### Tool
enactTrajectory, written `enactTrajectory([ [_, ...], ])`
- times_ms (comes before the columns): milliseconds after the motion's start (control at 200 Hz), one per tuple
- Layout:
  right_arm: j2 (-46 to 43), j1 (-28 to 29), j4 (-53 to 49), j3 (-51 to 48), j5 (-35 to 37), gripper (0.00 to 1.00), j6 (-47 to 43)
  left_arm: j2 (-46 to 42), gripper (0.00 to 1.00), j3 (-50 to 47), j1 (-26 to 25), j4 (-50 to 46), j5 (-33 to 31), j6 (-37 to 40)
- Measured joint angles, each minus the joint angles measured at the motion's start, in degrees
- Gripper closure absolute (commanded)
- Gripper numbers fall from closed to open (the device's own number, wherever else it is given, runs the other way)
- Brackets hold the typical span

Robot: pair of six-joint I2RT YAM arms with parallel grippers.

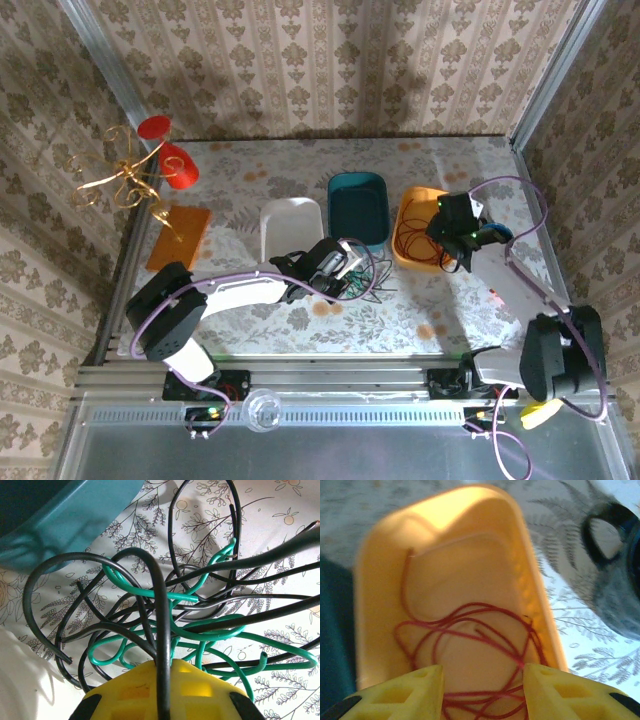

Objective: Untangle the cables

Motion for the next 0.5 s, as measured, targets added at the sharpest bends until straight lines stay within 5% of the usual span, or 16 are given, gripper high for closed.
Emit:
enactTrajectory([
  [185,-5.9,5.4,1.4,-2.0,-11.2,0.49,-7.1,0.0,1.0,0.0,0.5,0.3,0.6,0.0],
  [500,-0.9,15.8,-4.3,-3.0,-33.2,0.48,-19.4,0.1,1.0,0.0,0.8,0.4,1.5,0.0],
])
